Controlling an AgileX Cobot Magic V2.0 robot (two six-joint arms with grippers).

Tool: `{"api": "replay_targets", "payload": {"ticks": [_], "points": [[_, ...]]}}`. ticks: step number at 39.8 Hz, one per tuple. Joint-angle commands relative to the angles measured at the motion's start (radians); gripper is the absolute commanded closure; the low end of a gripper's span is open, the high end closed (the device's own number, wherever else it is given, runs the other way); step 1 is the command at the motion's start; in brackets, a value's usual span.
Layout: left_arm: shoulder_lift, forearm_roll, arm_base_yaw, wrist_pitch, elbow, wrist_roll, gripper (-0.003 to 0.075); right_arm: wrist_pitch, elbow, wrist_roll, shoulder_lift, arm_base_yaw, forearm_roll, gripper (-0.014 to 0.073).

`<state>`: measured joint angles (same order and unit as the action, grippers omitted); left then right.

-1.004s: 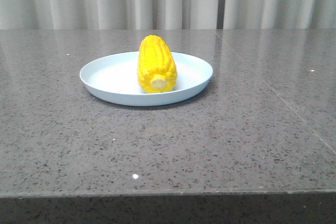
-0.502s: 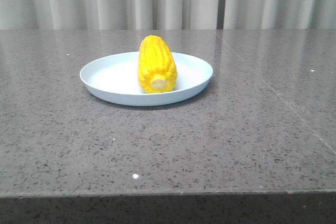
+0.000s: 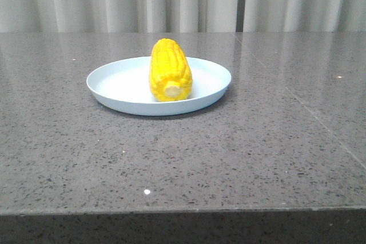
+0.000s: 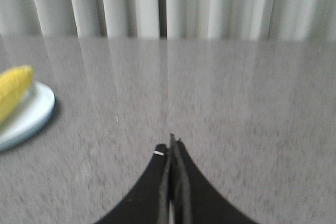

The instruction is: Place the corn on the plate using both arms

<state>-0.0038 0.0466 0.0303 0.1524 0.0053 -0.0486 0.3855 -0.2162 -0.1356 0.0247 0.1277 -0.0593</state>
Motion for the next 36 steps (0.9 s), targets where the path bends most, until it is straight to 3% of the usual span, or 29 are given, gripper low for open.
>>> {"api": "replay_targets", "payload": {"ticks": [1,10,26,36], "points": [[-0.021,-0.007,-0.001,-0.083,0.004,0.000,0.0741,-0.122,0.061,0.008,0.014,-0.006,-0.015,0.0663],[-0.021,-0.007,-0.001,-0.083,0.004,0.000,0.0741,-0.279,0.242,0.008,0.014,-0.006,-0.015,0.0663],[-0.021,-0.007,-0.001,-0.083,0.004,0.000,0.0741,-0.285,0.238,0.008,0.011,-0.098,-0.013,0.0663],[-0.021,-0.007,-0.001,-0.083,0.004,0.000,0.0741,-0.263,0.238,0.008,-0.052,-0.105,-0.013,0.0663]]}}
